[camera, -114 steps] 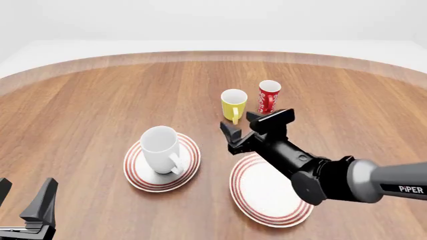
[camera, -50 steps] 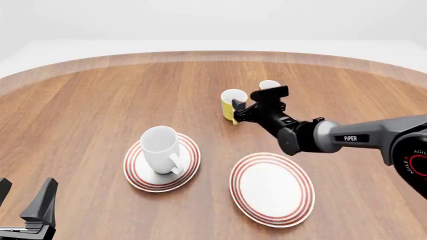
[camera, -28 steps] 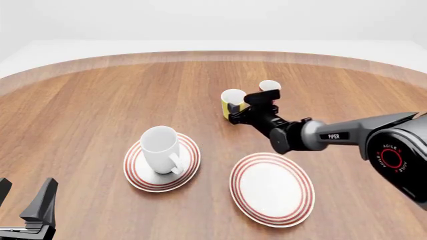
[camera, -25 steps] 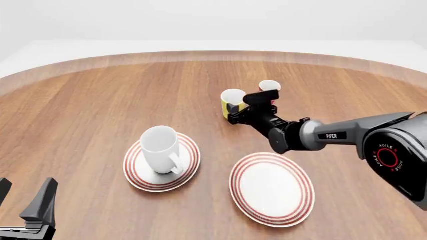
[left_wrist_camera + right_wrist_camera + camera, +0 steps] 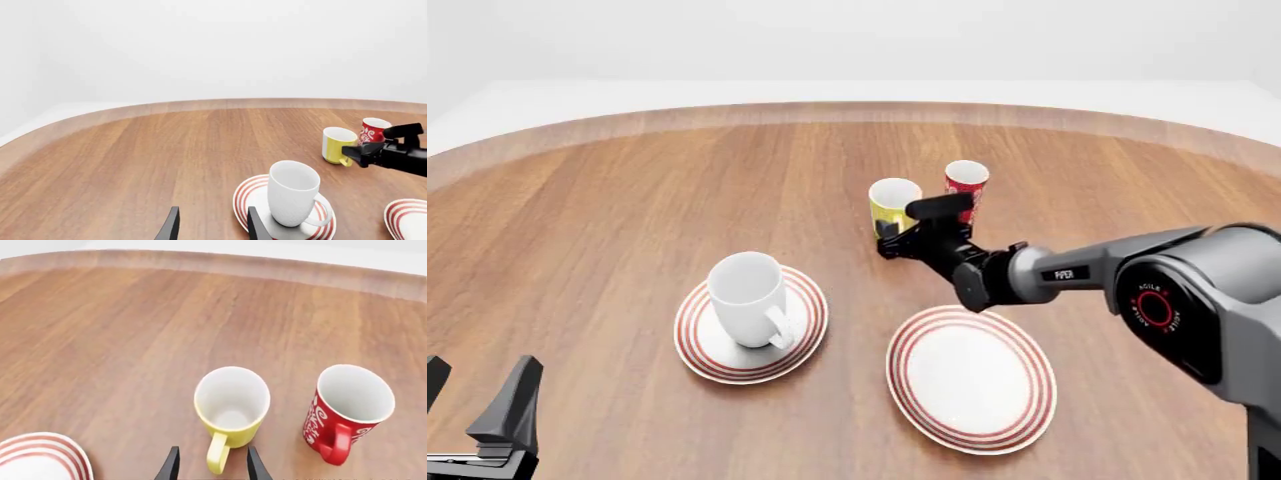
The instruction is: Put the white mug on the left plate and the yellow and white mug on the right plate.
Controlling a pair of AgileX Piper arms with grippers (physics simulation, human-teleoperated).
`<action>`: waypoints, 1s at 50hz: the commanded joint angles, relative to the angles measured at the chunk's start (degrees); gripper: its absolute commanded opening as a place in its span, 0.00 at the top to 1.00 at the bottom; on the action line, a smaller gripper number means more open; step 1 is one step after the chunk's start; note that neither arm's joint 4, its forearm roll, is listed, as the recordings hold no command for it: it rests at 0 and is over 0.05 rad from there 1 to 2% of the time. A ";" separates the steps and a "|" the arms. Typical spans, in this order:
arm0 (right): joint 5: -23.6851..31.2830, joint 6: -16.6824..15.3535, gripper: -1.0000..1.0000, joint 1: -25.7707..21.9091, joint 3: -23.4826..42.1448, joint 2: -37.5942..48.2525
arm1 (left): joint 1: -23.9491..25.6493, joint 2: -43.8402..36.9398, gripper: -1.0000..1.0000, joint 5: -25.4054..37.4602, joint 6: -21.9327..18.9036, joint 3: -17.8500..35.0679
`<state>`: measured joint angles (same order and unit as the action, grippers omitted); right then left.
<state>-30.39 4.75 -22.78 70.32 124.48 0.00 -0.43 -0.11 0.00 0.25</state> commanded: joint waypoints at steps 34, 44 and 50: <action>0.05 0.74 1.00 -0.41 2.81 5.44 | 0.00 0.00 0.00 0.00 0.00 0.00; -1.41 0.51 1.00 0.80 0.39 3.42 | 0.00 0.00 0.00 0.00 0.00 0.00; -2.43 0.44 1.00 1.15 -2.20 0.54 | 0.00 0.00 0.00 0.00 0.00 0.00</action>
<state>-31.43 5.00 -22.22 70.86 127.98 0.00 -0.43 -0.11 0.00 0.25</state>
